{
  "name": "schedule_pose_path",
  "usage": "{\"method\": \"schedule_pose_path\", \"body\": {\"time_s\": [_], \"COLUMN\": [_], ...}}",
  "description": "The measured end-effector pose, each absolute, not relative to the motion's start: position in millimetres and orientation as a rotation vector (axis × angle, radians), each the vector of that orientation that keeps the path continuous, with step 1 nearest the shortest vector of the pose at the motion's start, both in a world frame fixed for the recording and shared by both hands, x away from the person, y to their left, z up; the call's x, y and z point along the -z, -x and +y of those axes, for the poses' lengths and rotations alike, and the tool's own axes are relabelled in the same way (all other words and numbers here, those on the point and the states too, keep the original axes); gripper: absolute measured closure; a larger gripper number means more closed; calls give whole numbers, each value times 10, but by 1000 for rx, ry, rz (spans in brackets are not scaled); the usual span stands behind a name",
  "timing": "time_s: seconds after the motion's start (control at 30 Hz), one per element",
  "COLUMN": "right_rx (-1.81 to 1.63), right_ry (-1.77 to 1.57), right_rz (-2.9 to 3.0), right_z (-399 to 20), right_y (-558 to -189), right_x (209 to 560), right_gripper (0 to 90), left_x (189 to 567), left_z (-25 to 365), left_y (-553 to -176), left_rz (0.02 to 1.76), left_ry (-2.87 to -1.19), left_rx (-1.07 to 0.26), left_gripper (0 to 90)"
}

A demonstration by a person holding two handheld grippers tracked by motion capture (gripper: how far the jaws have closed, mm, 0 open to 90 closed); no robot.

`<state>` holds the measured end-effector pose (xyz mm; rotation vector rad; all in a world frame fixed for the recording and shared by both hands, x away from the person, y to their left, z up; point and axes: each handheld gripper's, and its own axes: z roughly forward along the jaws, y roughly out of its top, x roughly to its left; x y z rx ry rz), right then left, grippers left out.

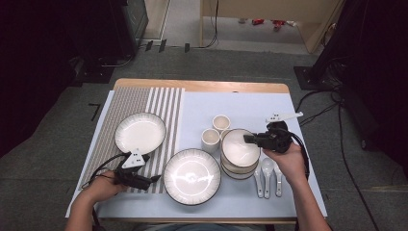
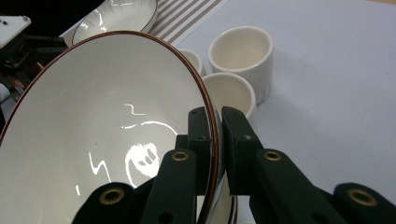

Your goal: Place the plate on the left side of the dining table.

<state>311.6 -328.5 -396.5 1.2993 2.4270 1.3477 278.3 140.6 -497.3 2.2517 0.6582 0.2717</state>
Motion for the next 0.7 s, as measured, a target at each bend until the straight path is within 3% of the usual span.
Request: {"method": "schedule_pose_path", "body": {"time_s": [0.7], "right_rx": [-1328], "right_ry": [-1348], "right_rz": [2416], "right_z": [-3224], "right_y": [-3109], "right_x": [3969], "right_gripper": [830], "left_x": [4973], "left_z": [1406], "left_y": [-2782], "left_rz": [659], "left_ry": [-2251], "left_rx": [-271], "left_gripper": [162]}}
